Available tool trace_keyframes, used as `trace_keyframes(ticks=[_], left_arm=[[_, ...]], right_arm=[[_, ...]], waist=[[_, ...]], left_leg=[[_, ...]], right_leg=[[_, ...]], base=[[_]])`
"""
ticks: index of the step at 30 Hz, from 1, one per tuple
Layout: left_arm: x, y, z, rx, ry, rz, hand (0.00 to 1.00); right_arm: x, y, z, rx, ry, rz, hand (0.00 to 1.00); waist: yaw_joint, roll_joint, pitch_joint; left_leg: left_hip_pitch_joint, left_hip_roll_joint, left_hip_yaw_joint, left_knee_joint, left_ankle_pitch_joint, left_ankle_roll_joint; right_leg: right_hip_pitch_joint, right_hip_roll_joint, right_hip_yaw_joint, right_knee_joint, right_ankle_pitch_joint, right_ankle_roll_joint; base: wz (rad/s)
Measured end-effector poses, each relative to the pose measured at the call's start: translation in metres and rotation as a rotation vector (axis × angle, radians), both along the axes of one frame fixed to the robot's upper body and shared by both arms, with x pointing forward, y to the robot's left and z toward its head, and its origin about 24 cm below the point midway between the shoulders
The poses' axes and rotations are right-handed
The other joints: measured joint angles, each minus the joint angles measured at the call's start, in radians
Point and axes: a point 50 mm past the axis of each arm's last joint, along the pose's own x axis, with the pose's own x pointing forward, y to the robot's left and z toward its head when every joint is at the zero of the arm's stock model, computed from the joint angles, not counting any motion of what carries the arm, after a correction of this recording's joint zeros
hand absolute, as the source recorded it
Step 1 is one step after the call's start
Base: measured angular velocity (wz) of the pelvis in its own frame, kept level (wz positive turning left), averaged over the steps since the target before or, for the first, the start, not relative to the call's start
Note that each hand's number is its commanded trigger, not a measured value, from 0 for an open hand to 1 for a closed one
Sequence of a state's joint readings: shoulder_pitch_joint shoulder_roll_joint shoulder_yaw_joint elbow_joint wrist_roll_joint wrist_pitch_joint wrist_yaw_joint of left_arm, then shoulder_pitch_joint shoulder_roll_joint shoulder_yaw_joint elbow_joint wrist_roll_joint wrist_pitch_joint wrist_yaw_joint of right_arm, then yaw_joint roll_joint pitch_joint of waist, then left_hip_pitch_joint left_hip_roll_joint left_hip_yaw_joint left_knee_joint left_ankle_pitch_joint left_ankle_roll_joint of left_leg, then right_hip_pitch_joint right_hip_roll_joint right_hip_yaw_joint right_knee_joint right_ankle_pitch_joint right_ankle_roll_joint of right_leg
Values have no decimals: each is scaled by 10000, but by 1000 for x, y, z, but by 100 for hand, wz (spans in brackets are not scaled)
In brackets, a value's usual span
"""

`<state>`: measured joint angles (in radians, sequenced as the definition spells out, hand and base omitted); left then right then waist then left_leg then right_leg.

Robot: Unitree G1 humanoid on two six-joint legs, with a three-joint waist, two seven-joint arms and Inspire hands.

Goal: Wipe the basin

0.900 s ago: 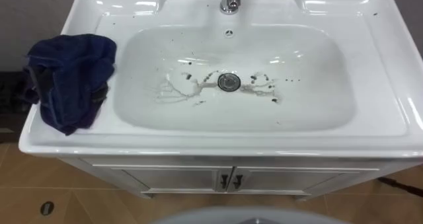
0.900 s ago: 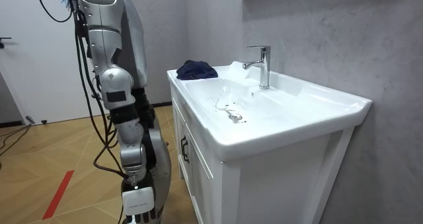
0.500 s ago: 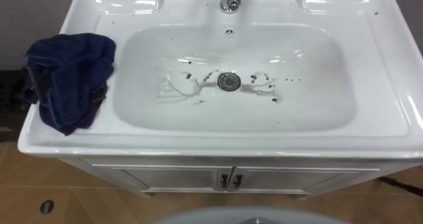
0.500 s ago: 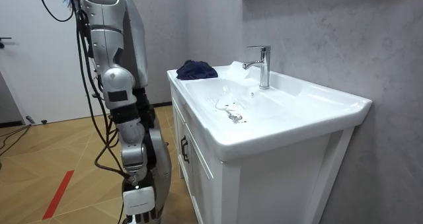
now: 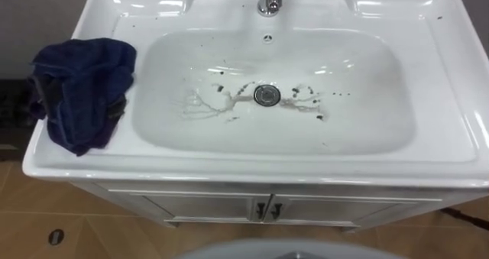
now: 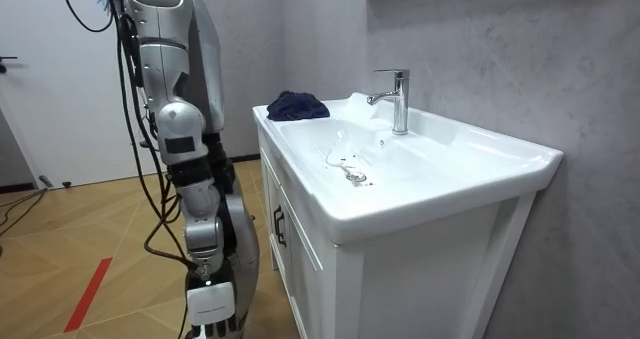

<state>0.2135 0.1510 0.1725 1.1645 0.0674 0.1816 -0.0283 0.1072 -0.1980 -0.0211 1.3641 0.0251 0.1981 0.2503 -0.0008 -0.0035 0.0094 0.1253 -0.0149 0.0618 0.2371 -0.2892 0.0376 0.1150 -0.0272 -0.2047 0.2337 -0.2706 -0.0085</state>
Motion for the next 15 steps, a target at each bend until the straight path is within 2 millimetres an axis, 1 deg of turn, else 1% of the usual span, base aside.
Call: trace_keyframes(ticks=[1,3,4,6,8,9,10,12,13,14,15], left_arm=[[1,3,1,207,-112,319,0],[2,9,3,651,-407,1140,0],[5,12,4,854,-573,1245,0],[16,26,11,1929,-1356,1738,0],[22,38,18,2788,-2053,2471,0],[28,46,24,3364,-2551,2941,0],[32,56,31,3980,-3041,3326,0],[39,68,42,4947,-3701,3630,0],[45,73,50,5531,-4206,3718,0],[49,76,54,5785,-4493,3791,0],[54,79,60,6282,-4945,4017,0]], right_arm=[[-1,0,0,-74,38,18,0],[0,-2,0,-147,32,120,0],[0,-3,1,-178,20,159,0],[0,-6,1,-354,-37,355,0],[1,-11,3,-534,-140,419,0],[1,-15,4,-680,-189,445,0],[2,-18,4,-833,-330,497,0],[7,-21,5,-1060,-626,598,0],[9,-23,6,-1196,-812,573,0],[9,-24,6,-1251,-913,484,0],[12,-25,6,-1382,-1152,280,0]], waist=[[120,3,-1],[161,13,-6],[196,16,-8],[380,35,-21],[549,43,-23],[651,115,-59],[670,129,-69],[731,131,-74],[841,147,-76],[881,162,-80],[897,179,-79]], left_leg=[[-18,-5,-111,13,0,0],[-68,-25,-231,10,0,0],[-89,-29,-244,14,0,0],[-132,-43,-416,16,1,0],[-199,-86,-505,41,1,0],[-232,-137,-633,82,1,0],[-262,-149,-726,90,1,-1],[-255,-150,-814,102,4,-5],[-255,-143,-842,150,4,-5],[-254,-143,-855,164,4,-5],[-254,-141,-906,179,4,-5]], right_leg=[[12,-6,-63,-80,0,-1],[46,-42,-281,-123,-4,1],[35,-54,-331,-120,-9,1],[3,-60,-451,-100,-26,-4],[14,-62,-492,-82,-49,-3],[54,-63,-533,-116,-50,-3],[81,-70,-667,-113,-49,-3],[157,-65,-752,-126,-47,-2],[196,-57,-753,-133,-47,-2],[240,-55,-763,-133,-48,-2],[281,-53,-870,-133,-48,-1]], base=[[10],[23],[26],[22],[13],[20],[24],[18],[7],[7],[13]])
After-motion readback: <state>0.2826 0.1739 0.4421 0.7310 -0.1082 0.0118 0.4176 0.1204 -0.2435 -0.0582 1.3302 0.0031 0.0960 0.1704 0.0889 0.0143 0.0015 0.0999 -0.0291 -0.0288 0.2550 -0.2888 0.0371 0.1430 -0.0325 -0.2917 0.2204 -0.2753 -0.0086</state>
